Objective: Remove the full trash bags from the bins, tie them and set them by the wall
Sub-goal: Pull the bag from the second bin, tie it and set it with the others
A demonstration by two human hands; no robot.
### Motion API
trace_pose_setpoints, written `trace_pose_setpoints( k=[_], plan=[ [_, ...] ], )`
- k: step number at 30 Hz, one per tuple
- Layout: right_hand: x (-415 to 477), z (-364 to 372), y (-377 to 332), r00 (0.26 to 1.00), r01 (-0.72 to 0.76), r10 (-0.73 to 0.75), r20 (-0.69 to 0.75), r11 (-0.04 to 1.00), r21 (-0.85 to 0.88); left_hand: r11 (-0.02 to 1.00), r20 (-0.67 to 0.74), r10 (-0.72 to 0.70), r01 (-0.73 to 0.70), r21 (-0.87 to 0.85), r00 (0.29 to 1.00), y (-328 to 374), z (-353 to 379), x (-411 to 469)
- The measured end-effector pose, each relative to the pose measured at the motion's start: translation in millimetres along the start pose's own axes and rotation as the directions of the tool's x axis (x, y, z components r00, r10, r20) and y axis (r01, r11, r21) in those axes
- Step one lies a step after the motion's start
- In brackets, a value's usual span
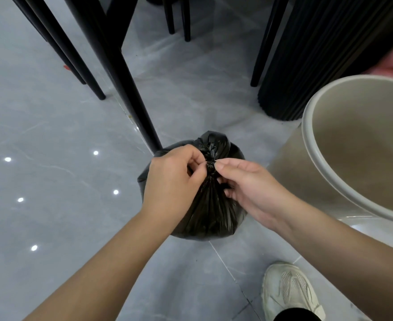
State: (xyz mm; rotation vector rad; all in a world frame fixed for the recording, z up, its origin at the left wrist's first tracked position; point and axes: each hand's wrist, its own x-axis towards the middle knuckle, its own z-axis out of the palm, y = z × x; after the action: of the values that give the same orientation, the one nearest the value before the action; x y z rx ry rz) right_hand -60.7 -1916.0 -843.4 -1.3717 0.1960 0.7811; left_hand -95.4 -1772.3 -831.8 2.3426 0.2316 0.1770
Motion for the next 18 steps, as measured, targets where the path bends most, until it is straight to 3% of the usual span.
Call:
trace_pose_setpoints(
  k=[6,18],
  plan=[
    [-0.8,0.5,10.4,0.991,0.014,-0.013,-0.130,1.000,0.009,0.998,0.055,-0.025,0.028,-0.058,0.998,1.0,5.5,-9.0],
    [-4.9,0.5,8.1,0.976,0.068,-0.082,-0.202,0.995,-0.078,0.977,0.063,-0.143,0.151,-0.149,0.988,7.3,18.2,-11.5]
  ],
)
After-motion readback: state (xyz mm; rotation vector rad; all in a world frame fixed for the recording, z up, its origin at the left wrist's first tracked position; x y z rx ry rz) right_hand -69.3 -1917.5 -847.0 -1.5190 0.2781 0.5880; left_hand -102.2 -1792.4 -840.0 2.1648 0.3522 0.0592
